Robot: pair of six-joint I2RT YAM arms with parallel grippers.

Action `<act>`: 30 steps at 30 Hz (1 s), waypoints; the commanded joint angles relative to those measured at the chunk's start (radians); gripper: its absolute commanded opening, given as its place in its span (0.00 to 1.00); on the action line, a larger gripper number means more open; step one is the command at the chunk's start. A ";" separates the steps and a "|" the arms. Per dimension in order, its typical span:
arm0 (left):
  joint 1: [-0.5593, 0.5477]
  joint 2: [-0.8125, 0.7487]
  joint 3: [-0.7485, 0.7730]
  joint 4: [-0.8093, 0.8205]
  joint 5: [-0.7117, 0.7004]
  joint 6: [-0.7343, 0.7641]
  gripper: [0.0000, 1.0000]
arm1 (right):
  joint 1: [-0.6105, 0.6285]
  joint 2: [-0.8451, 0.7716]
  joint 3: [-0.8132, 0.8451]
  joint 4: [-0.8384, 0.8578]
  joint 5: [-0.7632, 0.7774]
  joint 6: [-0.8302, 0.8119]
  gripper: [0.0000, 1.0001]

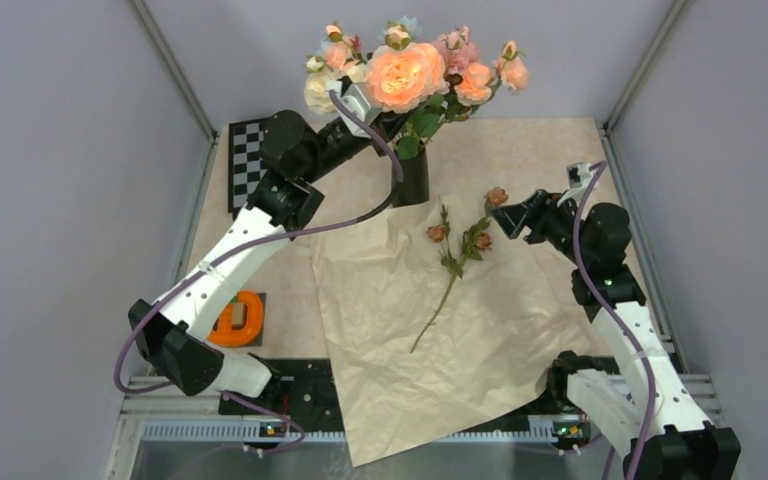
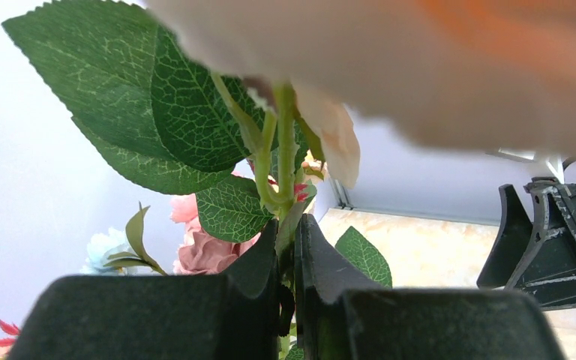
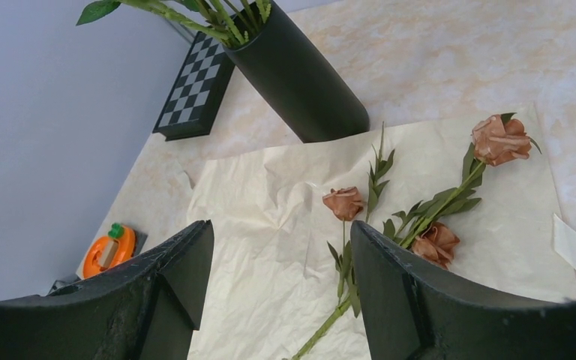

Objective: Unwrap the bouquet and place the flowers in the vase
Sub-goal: Insert the fake flower into the vase.

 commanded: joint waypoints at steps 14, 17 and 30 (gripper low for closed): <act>-0.005 0.001 -0.072 0.112 -0.046 0.040 0.00 | -0.014 -0.021 -0.006 0.044 -0.030 0.011 0.68; -0.004 0.003 -0.077 0.127 -0.048 0.040 0.00 | -0.014 -0.023 -0.006 0.045 -0.030 0.010 0.68; -0.005 0.037 -0.130 0.196 -0.080 0.015 0.00 | -0.015 -0.022 -0.009 0.041 -0.030 0.009 0.68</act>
